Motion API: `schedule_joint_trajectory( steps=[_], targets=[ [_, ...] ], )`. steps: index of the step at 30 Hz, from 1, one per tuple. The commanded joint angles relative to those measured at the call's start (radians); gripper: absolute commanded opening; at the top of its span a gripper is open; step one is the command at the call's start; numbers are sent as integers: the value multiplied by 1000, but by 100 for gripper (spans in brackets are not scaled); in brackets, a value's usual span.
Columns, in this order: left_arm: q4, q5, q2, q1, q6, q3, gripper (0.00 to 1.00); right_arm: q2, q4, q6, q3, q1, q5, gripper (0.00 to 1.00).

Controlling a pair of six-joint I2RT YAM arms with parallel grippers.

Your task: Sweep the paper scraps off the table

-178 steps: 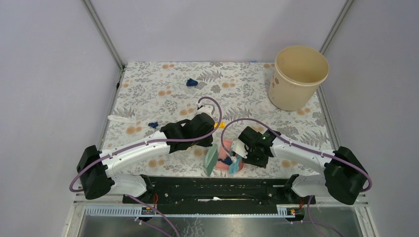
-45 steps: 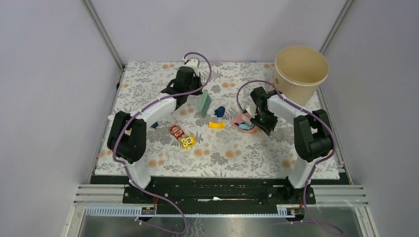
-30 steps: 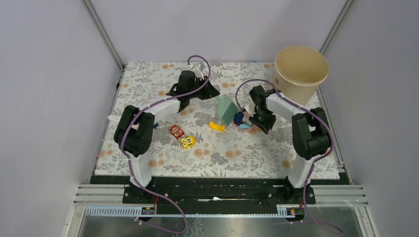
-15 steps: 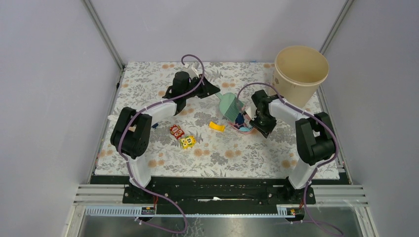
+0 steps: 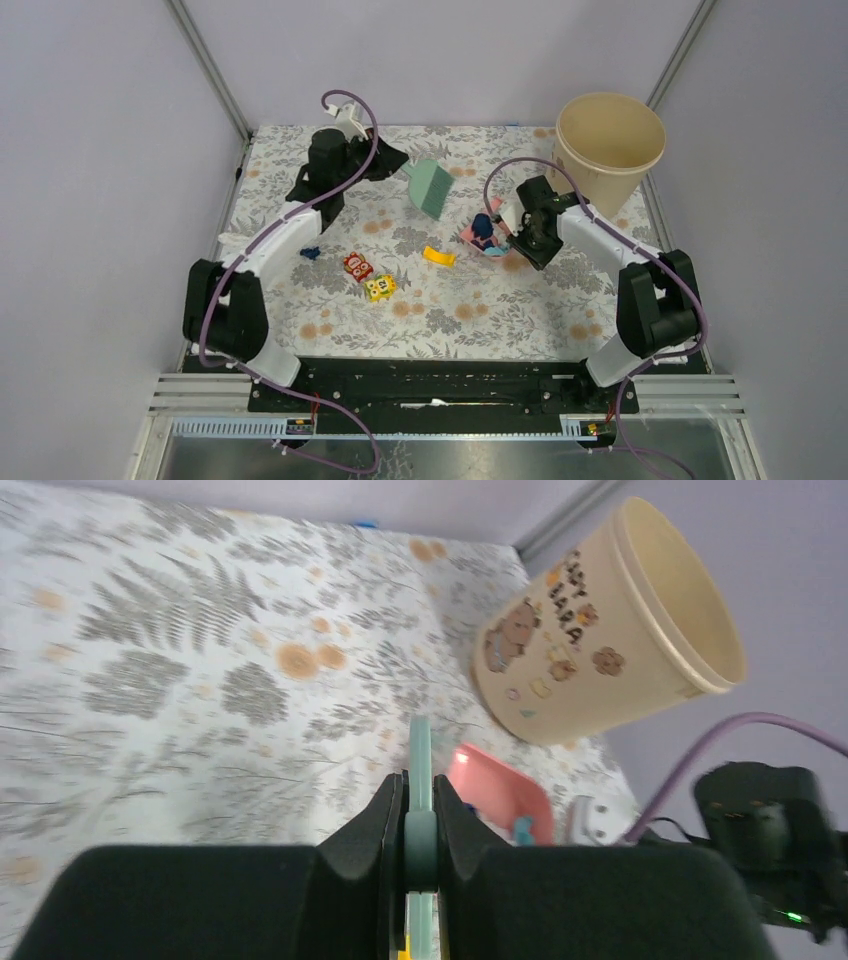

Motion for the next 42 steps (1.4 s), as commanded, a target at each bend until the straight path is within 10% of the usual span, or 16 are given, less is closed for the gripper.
schedule_joint_trajectory(
  steps=[1, 11, 42],
  targets=[
    [-231, -248, -114, -1, 245, 75, 0, -94, -77, 25, 80, -6, -33, 0],
    [-304, -491, -171, -2, 389, 80, 0, -206, -281, 53, 321, -5, -80, 0],
    [-298, -350, -172, -15, 330, 79, 0, 128, -611, 24, 1186, -462, 84, 0]
  ],
)
